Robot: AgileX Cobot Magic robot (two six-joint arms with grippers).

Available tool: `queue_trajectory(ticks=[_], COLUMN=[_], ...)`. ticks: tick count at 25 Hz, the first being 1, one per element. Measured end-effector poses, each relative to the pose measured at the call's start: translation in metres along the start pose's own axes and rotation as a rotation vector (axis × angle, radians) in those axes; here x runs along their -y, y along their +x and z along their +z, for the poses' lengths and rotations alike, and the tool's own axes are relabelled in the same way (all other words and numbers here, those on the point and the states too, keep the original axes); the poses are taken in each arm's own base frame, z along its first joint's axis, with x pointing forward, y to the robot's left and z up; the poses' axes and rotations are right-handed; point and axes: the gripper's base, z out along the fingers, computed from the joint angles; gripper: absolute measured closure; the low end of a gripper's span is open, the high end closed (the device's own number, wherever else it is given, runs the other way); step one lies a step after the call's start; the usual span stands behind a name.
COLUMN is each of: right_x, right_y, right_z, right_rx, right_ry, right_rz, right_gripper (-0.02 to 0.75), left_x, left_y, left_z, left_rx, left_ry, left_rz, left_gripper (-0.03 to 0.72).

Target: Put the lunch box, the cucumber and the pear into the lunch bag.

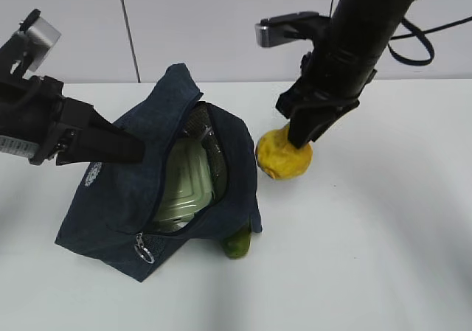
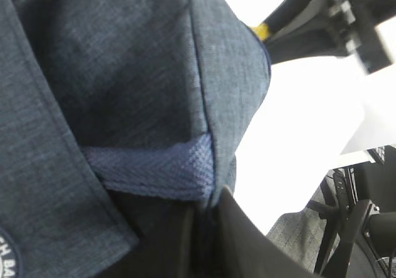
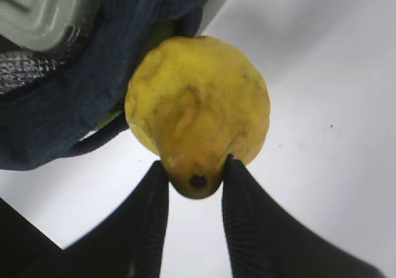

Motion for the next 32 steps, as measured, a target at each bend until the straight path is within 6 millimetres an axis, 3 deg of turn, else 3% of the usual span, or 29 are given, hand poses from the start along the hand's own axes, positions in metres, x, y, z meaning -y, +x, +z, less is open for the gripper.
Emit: queue_trajectory(ticks=[6,12,15,23,28,32], right_x=[-0.012,-0.029,-0.029,-0.024,-0.025,-0.025], right_y=[-0.005,-0.014,-0.020,-0.037,-0.047,-0.049], right_z=[-0.040,-0.046,-0.039,0.006,0.020,0.023], right_rx=[0.134,0.249,0.280,0.310,0.373,0.388], right_ry=[-0.021,-0.194,-0.224,-0.340,-0.417,-0.427], right_rz=[-0.025,-0.054,-0.061,-0.044,-0.024,-0.018], right_gripper=[0.516,0.517,0.517,0.517,0.516,0.444], left_x=[0.002,0.003,0.005,0.007,0.008,0.008], left_y=[0.001,0.002,0.002,0.001,0.002,0.002], left_z=[0.000,-0.001,-0.001,-0.001,-0.001,-0.001], left_rx=[-0.013,-0.024,-0.017,-0.018,-0.023,-0.024], left_ry=[0.017,0.041,0.061,0.083,0.093,0.096], left_rz=[0.000,-0.005,-0.017,-0.026,-0.027,-0.028], left_gripper=[0.687,0.687,0.687,0.687,0.687,0.687])
